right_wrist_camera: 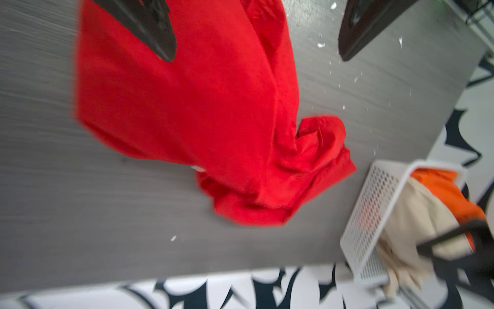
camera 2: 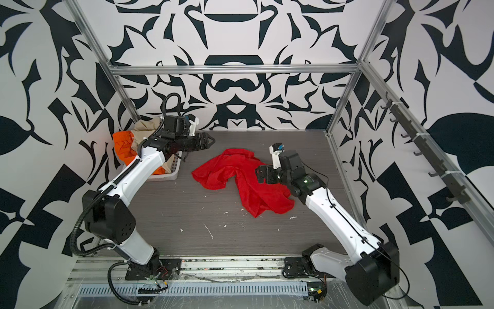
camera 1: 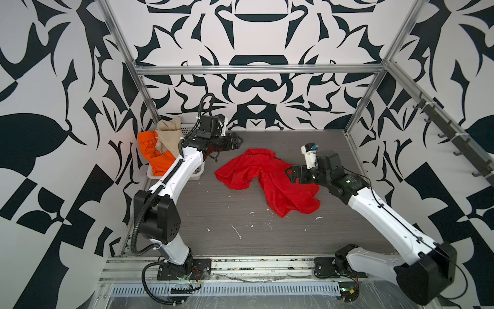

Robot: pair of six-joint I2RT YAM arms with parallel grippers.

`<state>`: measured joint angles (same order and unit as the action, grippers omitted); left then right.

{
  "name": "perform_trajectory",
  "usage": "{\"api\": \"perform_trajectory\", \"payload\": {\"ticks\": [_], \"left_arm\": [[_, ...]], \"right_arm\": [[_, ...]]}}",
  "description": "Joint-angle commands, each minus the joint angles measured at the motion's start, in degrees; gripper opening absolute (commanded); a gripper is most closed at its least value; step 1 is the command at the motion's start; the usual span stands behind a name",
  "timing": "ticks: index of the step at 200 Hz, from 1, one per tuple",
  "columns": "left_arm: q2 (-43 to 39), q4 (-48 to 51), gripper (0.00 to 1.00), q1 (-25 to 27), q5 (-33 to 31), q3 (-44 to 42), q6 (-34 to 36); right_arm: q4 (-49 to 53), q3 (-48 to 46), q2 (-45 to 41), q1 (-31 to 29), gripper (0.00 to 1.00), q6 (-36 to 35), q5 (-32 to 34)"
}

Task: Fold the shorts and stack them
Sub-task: 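Drop the red shorts onto the table centre with the left gripper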

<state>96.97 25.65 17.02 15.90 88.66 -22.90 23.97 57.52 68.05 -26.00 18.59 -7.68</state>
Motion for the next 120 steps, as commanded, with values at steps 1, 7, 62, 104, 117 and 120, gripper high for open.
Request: {"api": "perform_trajectory", "payload": {"ticks": [1, 7, 62, 104, 117, 120], "left_arm": [[5.97, 0.07, 0.74, -2.85, -2.35, 2.2, -1.36], [7.93, 1.03, 0.74, -3.52, -2.76, 3.13, -1.36], [20.34, 9.59, 0.73, -6.83, -6.95, 9.82, 0.83], [17.82, 11.09, 0.74, -9.79, -15.01, 5.11, 1.65], [16.33, 11.01, 0.74, -11.15, -16.76, 2.92, 2.04], [16.02, 11.0, 0.75, -11.49, -17.02, 2.62, 2.06]], "right_arm": [[1.05, 0.34, 4.25, -2.32, 0.97, -2.4, -0.33], [0.61, 0.43, 5.65, -2.56, 0.97, -1.99, -0.71], [1.91, 3.69, 15.64, -3.22, 0.95, -2.29, 0.53], [8.4, 8.01, 20.0, -7.37, 0.95, -7.97, 6.4], [9.42, 9.24, 21.08, -9.08, 0.96, -8.79, 7.15], [9.6, 9.47, 21.39, -9.4, 0.96, -8.82, 7.15]]}}
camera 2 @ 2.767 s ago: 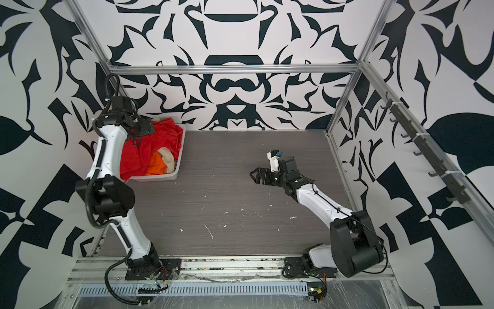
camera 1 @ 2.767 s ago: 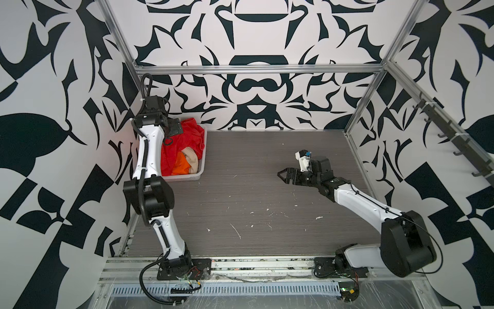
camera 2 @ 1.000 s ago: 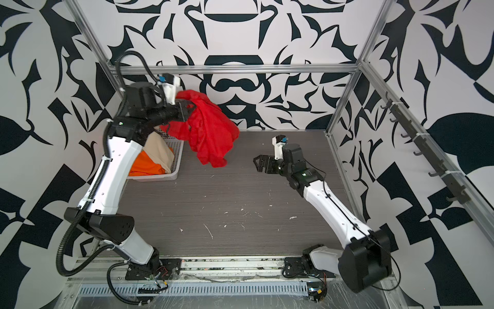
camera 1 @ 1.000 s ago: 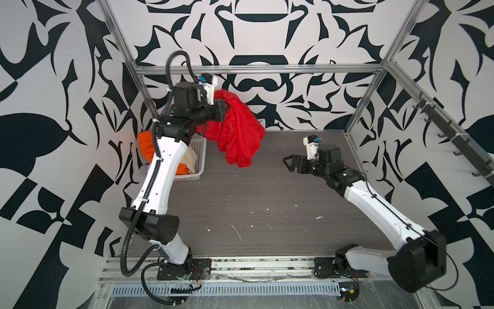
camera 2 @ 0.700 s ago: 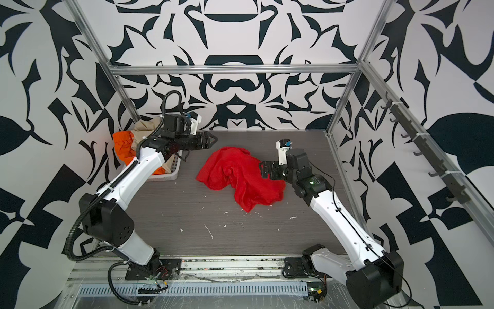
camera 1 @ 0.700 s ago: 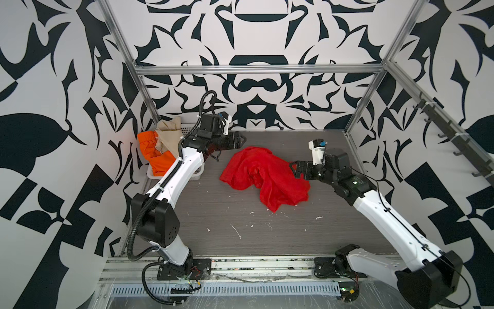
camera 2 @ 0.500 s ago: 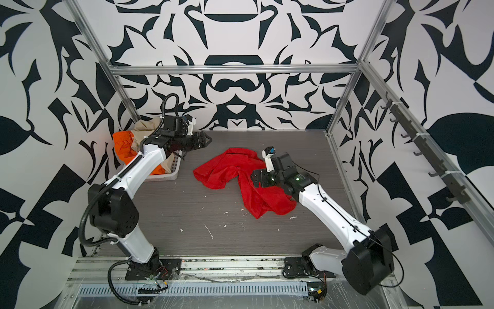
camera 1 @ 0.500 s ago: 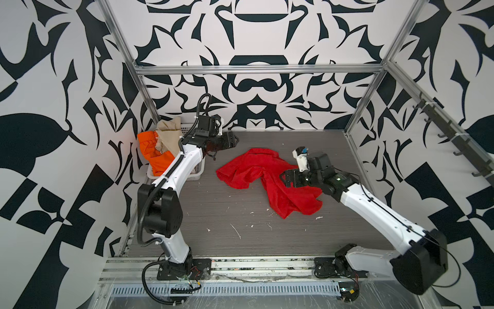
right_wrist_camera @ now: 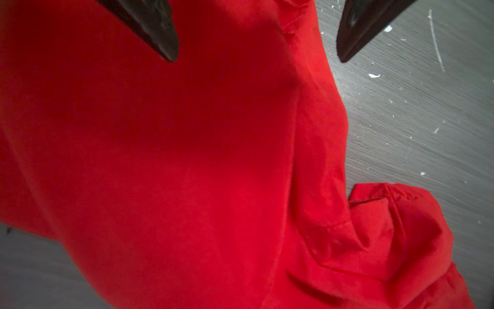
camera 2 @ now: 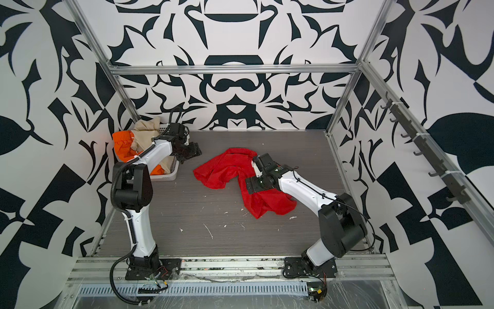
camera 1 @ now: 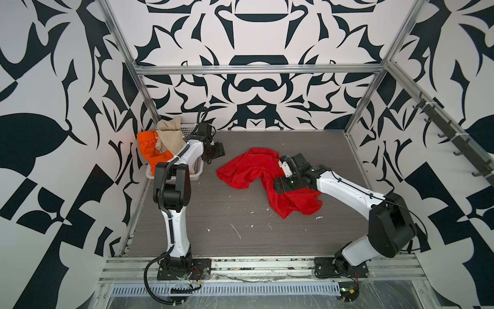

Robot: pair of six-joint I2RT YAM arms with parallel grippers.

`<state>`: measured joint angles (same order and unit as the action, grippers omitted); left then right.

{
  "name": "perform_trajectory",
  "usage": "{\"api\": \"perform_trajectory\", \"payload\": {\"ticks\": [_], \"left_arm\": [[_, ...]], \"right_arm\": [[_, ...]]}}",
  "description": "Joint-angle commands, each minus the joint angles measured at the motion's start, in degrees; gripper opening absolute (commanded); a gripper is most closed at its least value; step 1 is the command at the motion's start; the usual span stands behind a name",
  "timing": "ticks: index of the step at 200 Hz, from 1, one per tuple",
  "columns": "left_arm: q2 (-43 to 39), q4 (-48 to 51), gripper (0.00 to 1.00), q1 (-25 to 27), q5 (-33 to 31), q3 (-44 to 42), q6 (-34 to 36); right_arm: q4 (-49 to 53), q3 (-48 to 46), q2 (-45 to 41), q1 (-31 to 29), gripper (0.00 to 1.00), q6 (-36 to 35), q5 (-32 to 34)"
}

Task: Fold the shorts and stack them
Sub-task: 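Drop the red shorts onto the table centre with the left gripper, then grasp the shorts with both grippers and lift them above the table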

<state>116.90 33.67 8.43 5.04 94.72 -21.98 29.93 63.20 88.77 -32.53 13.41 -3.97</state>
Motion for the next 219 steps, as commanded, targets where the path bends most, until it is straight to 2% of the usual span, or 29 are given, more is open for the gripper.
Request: {"api": "perform_trajectory", "payload": {"ticks": [1, 27, 46, 57, 95, 116, 135, 147, 163, 177, 192, 198, 219], "left_arm": [[-4.03, 2.98, 0.75, -3.03, -6.26, -3.55, 1.15], [-7.48, 1.97, 0.74, -5.34, -5.1, -6.98, 1.06], [-11.02, -0.51, 0.73, -4.38, -0.78, -9.52, 1.67], [-13.32, -2.21, 0.73, -2.67, 2.02, -11.24, 2.02], [-18.7, -10.82, 0.73, 7.07, 11.74, -20.29, 5.09], [-18.38, -15.63, 0.73, 10.93, 12.17, -25.45, 5.73], [-15.85, -18.01, 0.72, 12.63, 12.18, -27.52, 4.93], [-13.73, -18.22, 0.72, 13.79, 11.13, -27.33, 5.24], [-10.77, -17.63, 0.69, 15.14, 8.92, -25.96, 5.7], [-8.72, -16.09, 0.58, 15.74, 6.32, -24.15, 5.59], [-8.51, -14.2, 0.36, 15.83, 4.58, -22.57, 5.37], [-9.07, -13.35, 0.31, 15.83, 3.95, -22.06, 5.62], [-14.08, -8.71, 0.2, 15.83, 2.22, -20.61, 8.19]], "right_arm": [[3.63, 3.83, 0.73, -2.96, 0.96, -3.65, 3.48], [3.71, 5.84, 3.05, -5.43, 0.95, -3.48, 4.42], [4.41, 7.98, 5.22, -6.73, 0.95, -2.88, 5.12], [4.54, 8.99, 6.45, -7.54, 0.95, -2.43, 6.24], [9.23, 14.07, 14.26, -9.63, 0.93, -1.0, 17.49], [6.62, 13.84, 15.88, -9.61, 0.81, -0.27, 17.42], [4.06, 13.09, 16.68, -9.58, 0.65, -0.33, 15.63], [3.15, 12.84, 17.02, -9.57, 0.44, -0.48, 15.66], [2.5, 12.56, 17.0, -9.62, 0.28, -1.26, 13.3], [2.4, 12.48, 16.12, -9.61, 0.15, -2.02, 12.93], [2.55, 12.12, 13.83, -9.4, 0.03, -3.0, 11.87], [3.02, 12.17, 12.51, -9.24, 0.0, -3.37, 11.44], [5.7, 13.23, 6.06, -7.55, 0.0, -5.66, 7.14]]}}
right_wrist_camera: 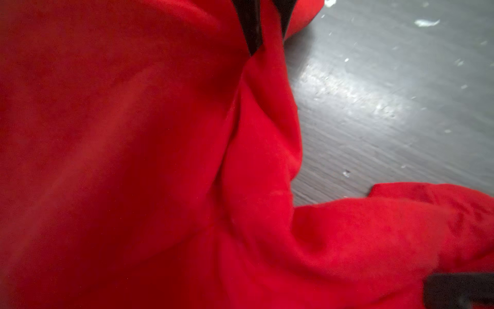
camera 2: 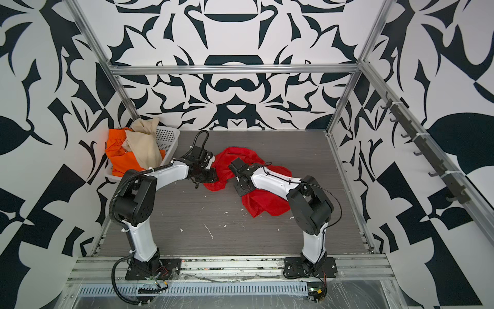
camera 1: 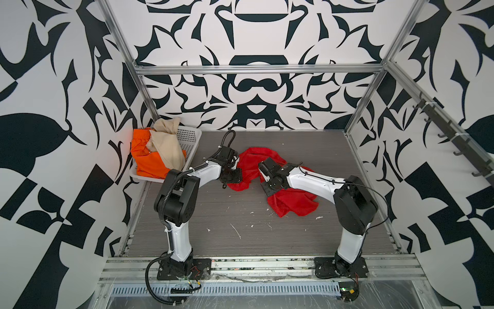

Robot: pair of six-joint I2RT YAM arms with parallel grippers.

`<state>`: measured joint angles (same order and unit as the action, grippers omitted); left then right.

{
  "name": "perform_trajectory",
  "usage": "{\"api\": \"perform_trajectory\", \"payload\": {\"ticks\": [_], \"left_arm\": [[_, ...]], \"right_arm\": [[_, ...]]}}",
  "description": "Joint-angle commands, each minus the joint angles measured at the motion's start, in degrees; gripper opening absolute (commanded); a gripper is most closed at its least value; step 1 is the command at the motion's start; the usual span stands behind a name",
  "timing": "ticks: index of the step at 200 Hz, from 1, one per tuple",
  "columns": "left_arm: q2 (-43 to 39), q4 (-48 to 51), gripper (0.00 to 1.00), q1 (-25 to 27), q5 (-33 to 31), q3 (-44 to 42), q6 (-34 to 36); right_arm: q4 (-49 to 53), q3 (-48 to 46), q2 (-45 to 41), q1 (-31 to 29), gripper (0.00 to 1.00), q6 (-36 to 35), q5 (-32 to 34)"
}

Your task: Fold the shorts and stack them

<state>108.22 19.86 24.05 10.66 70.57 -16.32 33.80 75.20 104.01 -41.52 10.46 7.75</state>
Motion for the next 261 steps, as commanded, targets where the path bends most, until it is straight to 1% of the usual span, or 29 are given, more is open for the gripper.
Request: {"api": "perform_trajectory", "payload": {"ticks": [1, 7, 33, 56, 75, 83, 103, 117, 134, 143, 153, 164, 173, 182, 192, 194, 197, 205, 208, 219, 223, 225, 233, 237, 240, 243, 250, 261], "left_arm": [[-5.57, 5.46, 0.2, 0.2, -3.6, 3.67, 2.7], [-7.64, 7.56, 0.18, 0.2, -4.61, 4.49, 3.72], [-15.68, 16.9, 0.12, 0.2, -10.2, 9.88, 7.98], [-22.16, 22.93, 0.09, 0.16, -13.82, 15.32, 10.56], [-26.74, 26.22, 0.05, 0.14, -15.55, 19.88, 11.52], [-28.1, 27.82, 0.02, 0.19, -15.94, 21.78, 11.9], [-29.48, 32.48, 0.0, 0.2, -17.68, 28.71, 13.34], [-28.34, 35.51, 0.0, 0.19, -19.35, 34.11, 15.1], [-25.45, 37.17, 0.0, 0.18, -21.61, 39.14, 17.62], [-23.14, 37.1, 0.0, 0.12, -22.59, 41.05, 19.05], [-20.02, 36.18, 0.0, 0.07, -22.76, 42.66, 20.63], [-15.73, 34.55, 0.0, -0.11, -22.27, 43.82, 22.12], [-11.3, 33.69, 0.0, -0.59, -21.18, 45.62, 22.77], [-5.78, 33.94, 0.07, -0.93, -19.95, 48.7, 22.98], [0.94, 34.68, 0.2, -1.17, -19.94, 53.13, 23.08], [2.34, 34.93, 0.23, -1.28, -20.07, 54.2, 23.06], [4.31, 35.21, 0.27, -1.33, -20.43, 55.94, 23.04], [9.61, 36.49, 0.42, -1.57, -21.28, 60.53, 23.0], [11.02, 37.57, 0.47, -1.63, -21.66, 62.58, 22.95], [17.27, 41.03, 0.57, -1.94, -22.46, 69.78, 21.46], [18.68, 42.39, 0.61, -2.11, -22.4, 72.39, 20.66], [19.26, 42.9, 0.63, -2.15, -22.34, 73.67, 20.28], [20.5, 44.79, 0.65, -2.38, -22.43, 76.5, 18.32], [20.3, 44.98, 0.71, -2.43, -22.5, 76.66, 17.55], [19.85, 44.93, 0.72, -2.5, -22.52, 76.2, 17.06], [19.08, 44.67, 0.73, -2.52, -22.49, 75.31, 16.62], [16.49, 43.25, 0.73, -2.47, -22.44, 71.79, 15.93], [10.58, 39.34, 0.74, -2.5, -21.81, 63.26, 15.0]], "right_arm": [[1.95, 1.25, -9.52, 1.52, 0.0, -2.89, -4.8], [2.57, 1.85, -11.76, 2.14, 0.0, -3.91, -7.56], [6.62, 6.15, -20.23, 4.15, 0.0, -6.94, -15.71], [11.11, 11.68, -24.69, 4.23, 0.0, -8.93, -22.29], [13.35, 15.68, -27.01, 4.25, 0.0, -8.52, -27.26], [13.65, 17.23, -27.84, 4.25, 0.0, -7.95, -29.5], [12.01, 20.5, -29.23, 4.25, 0.0, -5.05, -38.31], [8.74, 21.45, -29.8, 4.36, 0.0, -1.19, -43.16], [4.99, 21.07, -29.96, 6.09, 0.0, 4.39, -45.78], [3.03, 19.79, -29.66, 9.13, 0.0, 7.84, -46.78], [0.7, 17.62, -28.71, 13.81, 0.0, 11.42, -48.48], [-2.06, 14.74, -26.77, 19.22, 0.0, 13.21, -51.58], [-3.45, 12.76, -24.51, 22.14, 0.0, 13.75, -52.02], [-4.32, 11.49, -21.51, 24.56, 0.0, 13.48, -52.43], [-3.92, 11.38, -17.59, 27.53, 0.0, 12.86, -50.83], [-3.72, 11.49, -16.51, 27.94, 0.03, 12.62, -50.27], [-3.21, 11.72, -15.08, 28.48, 0.09, 12.2, -49.1], [-1.51, 12.91, -11.95, 29.85, 0.34, 10.41, -45.65], [-0.44, 13.66, -10.61, 30.24, 0.41, 9.71, -43.74], [3.68, 17.0, -7.02, 31.4, 0.66, 6.65, -36.82], [5.42, 18.25, -6.16, 31.6, 0.73, 5.51, -34.33], [6.28, 18.7, -5.83, 31.59, 0.75, 4.7, -33.31], [9.22, 20.78, -5.0, 31.59, 0.78, 2.12, -29.31], [10.08, 21.29, -5.02, 31.59, 0.79, 1.32, -28.05], [10.62, 21.58, -5.21, 31.45, 0.79, 0.75, -26.62], [11.46, 21.65, -5.59, 31.35, 0.8, 0.26, -25.1], [12.3, 21.32, -6.98, 31.24, 0.8, -0.48, -23.83], [12.08, 19.0, -10.4, 30.5, 0.81, -0.22, -22.08]]}}
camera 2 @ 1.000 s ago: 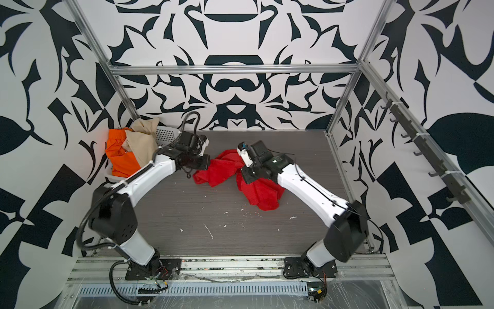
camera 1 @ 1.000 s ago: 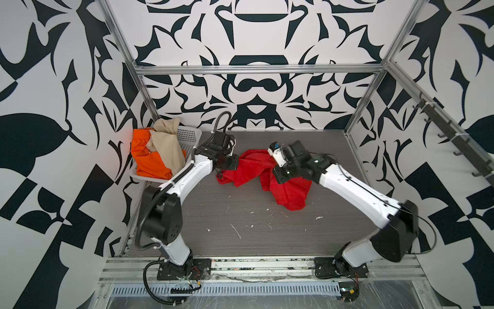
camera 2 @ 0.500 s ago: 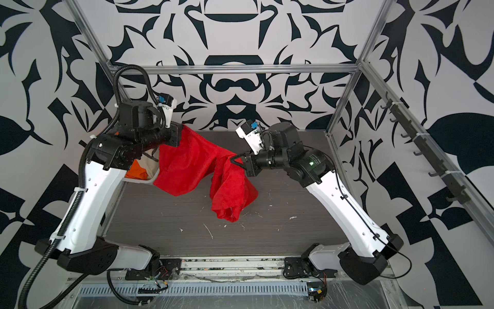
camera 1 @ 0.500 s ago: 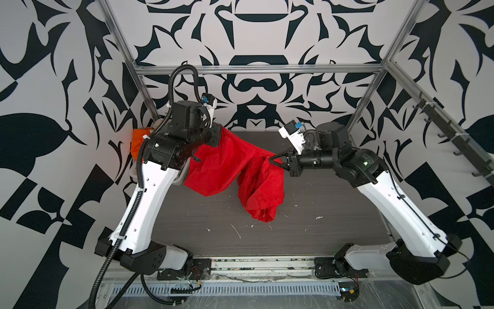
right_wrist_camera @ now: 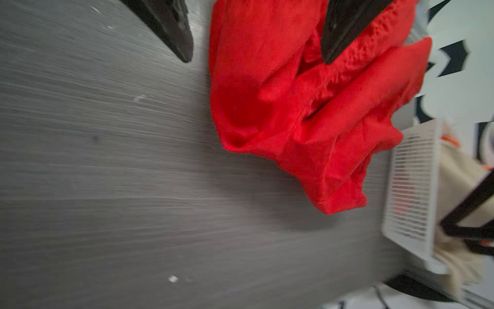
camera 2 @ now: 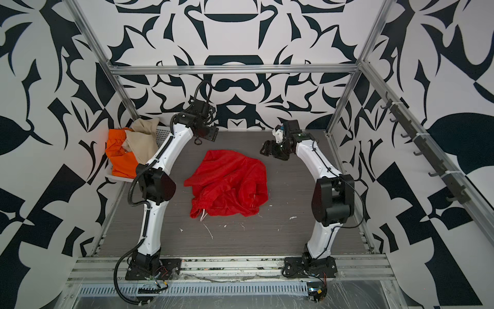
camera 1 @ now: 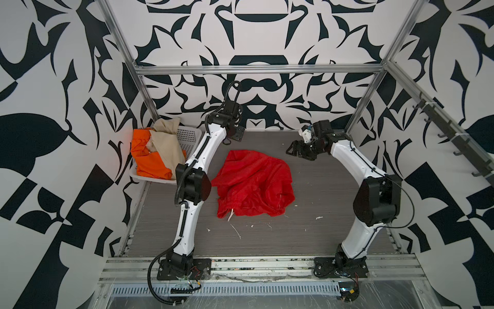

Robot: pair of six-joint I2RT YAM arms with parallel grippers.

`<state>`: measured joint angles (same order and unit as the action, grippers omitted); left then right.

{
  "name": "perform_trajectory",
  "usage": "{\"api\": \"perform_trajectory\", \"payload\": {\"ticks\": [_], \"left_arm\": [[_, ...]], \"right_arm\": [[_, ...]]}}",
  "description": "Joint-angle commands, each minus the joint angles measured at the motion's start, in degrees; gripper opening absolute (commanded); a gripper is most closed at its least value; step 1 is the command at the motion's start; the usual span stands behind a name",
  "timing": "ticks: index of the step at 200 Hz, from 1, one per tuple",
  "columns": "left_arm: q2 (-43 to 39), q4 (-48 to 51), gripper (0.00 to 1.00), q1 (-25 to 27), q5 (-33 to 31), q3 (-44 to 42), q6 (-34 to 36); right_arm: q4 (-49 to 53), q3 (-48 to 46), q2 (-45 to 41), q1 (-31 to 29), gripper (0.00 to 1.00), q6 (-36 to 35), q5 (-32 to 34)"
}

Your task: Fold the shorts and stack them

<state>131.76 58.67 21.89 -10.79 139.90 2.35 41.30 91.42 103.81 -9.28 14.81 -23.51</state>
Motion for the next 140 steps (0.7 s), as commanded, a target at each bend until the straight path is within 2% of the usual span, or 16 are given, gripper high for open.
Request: {"api": "perform_trajectory", "payload": {"ticks": [1, 29, 47, 62, 81, 99, 121, 140], "left_arm": [[-13.6, 0.15, 0.74, -0.3, -0.2, -7.06, -3.71], [-30.45, -9.5, 0.78, -0.36, 4.33, -31.1, -7.83], [-39.35, -11.74, 0.77, -0.36, 7.74, -44.1, -12.38], [-45.98, -13.93, 0.77, -0.36, 10.12, -54.56, -17.32], [-53.34, -16.53, 0.76, -0.36, 12.41, -67.41, -23.96], [-58.15, -17.63, 0.76, -0.49, 11.22, -76.89, -30.55], [-63.54, -21.56, 0.76, -0.71, 10.67, -85.83, -37.21], [-66.14, -24.83, 0.76, -1.19, 11.1, -91.18, -41.47]], "right_arm": [[4.54, 2.53, -10.51, -1.9, 0.81, -4.59, 9.4], [-1.91, -11.15, -22.65, -12.34, 0.81, -5.81, 14.86], [-9.83, -21.24, -28.18, -23.03, 0.8, -3.83, 18.76], [-15.55, -26.88, -29.21, -32.49, 0.8, -2.44, 23.21], [-20.86, -30.64, -25.68, -40.66, 0.79, 0.03, 27.45], [-24.77, -30.61, -19.42, -46.37, 0.8, -0.01, 30.17], [-31.24, -30.07, -11.64, -50.2, 0.81, -1.43, 31.95], [-37.73, -30.07, -5.91, -50.89, 0.84, -1.86, 31.19]]}}
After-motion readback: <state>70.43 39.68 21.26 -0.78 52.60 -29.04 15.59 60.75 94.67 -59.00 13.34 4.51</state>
